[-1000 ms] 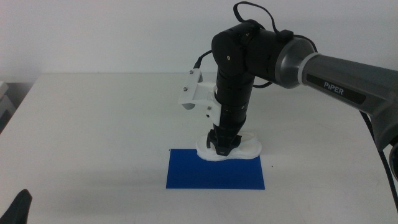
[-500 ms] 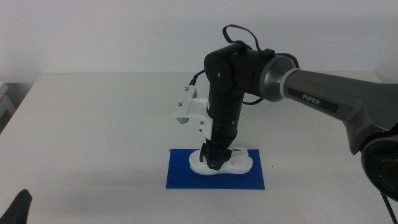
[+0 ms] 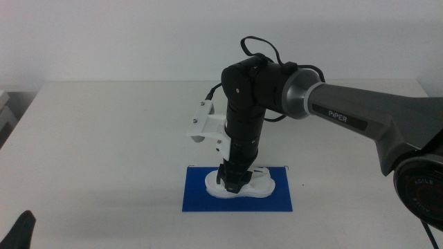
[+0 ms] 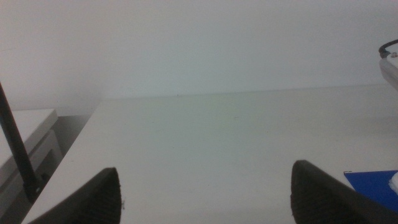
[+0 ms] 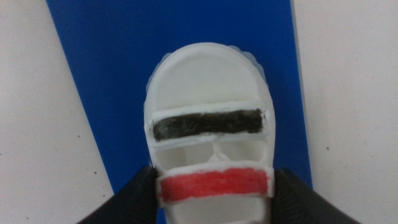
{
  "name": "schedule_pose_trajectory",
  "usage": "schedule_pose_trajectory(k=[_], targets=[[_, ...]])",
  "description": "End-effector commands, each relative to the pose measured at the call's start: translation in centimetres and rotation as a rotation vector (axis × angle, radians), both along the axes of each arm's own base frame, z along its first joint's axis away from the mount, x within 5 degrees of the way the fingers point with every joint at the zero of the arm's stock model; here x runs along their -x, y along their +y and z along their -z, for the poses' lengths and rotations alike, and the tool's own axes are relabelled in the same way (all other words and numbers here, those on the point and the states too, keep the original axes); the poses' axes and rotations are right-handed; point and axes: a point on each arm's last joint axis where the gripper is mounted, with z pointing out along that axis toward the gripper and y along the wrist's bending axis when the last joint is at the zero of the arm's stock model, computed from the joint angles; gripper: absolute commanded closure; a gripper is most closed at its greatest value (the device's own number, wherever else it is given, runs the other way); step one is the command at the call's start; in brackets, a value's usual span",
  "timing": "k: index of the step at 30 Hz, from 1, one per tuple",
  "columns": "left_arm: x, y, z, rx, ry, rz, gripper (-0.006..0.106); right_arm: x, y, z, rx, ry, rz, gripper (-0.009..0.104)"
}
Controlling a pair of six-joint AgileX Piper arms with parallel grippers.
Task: Use one arm to grab the shoe from the table and place it on the mat.
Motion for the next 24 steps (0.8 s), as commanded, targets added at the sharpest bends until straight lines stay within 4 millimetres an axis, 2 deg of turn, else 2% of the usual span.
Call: schedule_pose_trajectory(k=[1,2,3,10,12,14,18,24], targets=[[0.1,0.0,-0.6,0.018,-0.087,-0.001,0.007,0.1,0.1,-3.7,-0.064,-0.084,-0.004,0.094],[0.1,0.0,-0.6,0.018,-0.087,-0.001,0.007,0.1,0.1,-3.7,-0.064,-0.084,-0.006,0.092],[0.1,0.0,-0.6,0.018,-0.087,-0.001,0.007,0.1,0.0,-3.7,-0.06,-0.089,-0.022,0.08],[0.1,0.0,-0.6,0.018,-0.087,-0.001,0.007,-0.1,0.1,-3.9,-0.074,-0.112,-0.032,0.029],[0.1,0.0,-0.6,0.018,-0.087,-0.001,0.007,-0.1,0.1,-4.6,-0.095,-0.139,-0.023,0.017],[0.1,0.0,-0.6,0.018,-0.087,-0.001,0.007,-0.1,-0.2,-6.2,-0.13,-0.179,0.01,0.006],[0.1,0.0,-0.6,0.018,-0.087,-0.001,0.007,0.6,-2.0,-10.1,-0.208,-0.241,0.152,0.003],[0.1,0.0,-0.6,0.018,-0.087,-0.001,0.007,3.0,-7.5,-15.4,-0.372,-0.348,0.434,0.003]])
